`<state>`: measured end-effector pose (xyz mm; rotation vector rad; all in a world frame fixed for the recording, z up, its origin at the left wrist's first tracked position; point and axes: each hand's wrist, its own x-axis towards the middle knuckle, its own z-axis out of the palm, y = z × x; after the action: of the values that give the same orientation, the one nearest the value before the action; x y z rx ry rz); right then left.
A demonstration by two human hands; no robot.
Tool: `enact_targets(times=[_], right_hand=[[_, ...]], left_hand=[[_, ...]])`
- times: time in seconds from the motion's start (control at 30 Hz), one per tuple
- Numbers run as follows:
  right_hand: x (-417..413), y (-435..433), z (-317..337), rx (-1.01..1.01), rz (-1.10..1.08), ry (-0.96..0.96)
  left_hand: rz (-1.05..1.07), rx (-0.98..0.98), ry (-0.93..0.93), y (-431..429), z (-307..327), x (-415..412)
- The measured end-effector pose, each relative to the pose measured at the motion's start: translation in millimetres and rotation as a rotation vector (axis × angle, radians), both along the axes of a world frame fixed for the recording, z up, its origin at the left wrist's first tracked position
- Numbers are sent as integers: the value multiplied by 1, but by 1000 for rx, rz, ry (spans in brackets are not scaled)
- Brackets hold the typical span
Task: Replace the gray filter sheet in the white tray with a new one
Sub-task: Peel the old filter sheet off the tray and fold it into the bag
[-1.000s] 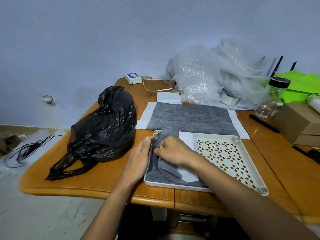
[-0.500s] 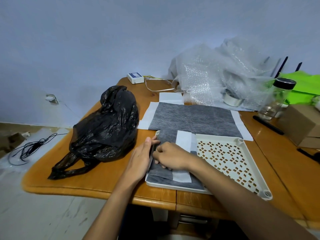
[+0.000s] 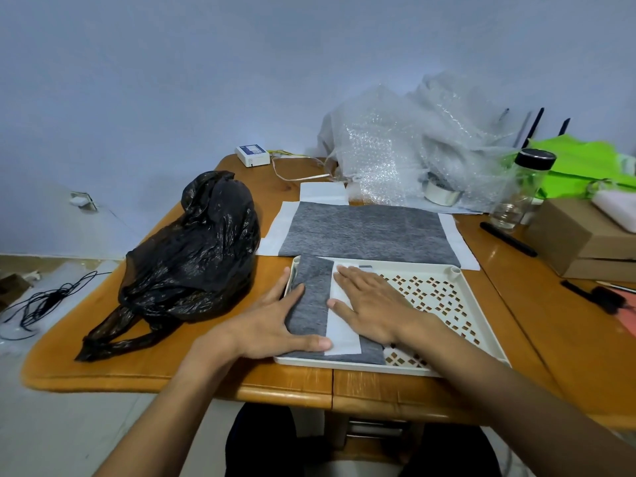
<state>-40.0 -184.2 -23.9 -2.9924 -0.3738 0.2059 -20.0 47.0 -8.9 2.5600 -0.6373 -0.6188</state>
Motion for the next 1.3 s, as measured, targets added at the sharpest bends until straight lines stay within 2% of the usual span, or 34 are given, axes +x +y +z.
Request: enact_targets(times=[0.17,0.4,0.5,0.63,0.73,0.83,0.93,1.1,1.2,1.3], right_hand=[[2,-10,-8,-6,-16,23],[10,-20,-11,28,9,55],[7,-20,-11,16,17,49],[7,-16,-8,-1,19,3],[4,-14,3,151,-51,-80],[-2,-17,14,384,-250,-209],[-4,-25,20,718,-496,-38],[-5,-33,29,964,-587,209],[-2,-34,34,1009,-618,343],[2,-37,29,1057,-617,385]], left_hand=[[-41,222,29,0,6,1],[-40,372,-14,-6,12,-3],[-113,529,-167,-16,25,1],[-254,406,-463,-26,30,13],[-288,399,-490,-32,20,18],[-264,413,-463,-32,6,21],[-250,441,-421,-29,1,25],[-263,461,-417,-30,0,28],[-243,408,-401,-28,-1,27],[-218,335,-387,-27,-4,26]])
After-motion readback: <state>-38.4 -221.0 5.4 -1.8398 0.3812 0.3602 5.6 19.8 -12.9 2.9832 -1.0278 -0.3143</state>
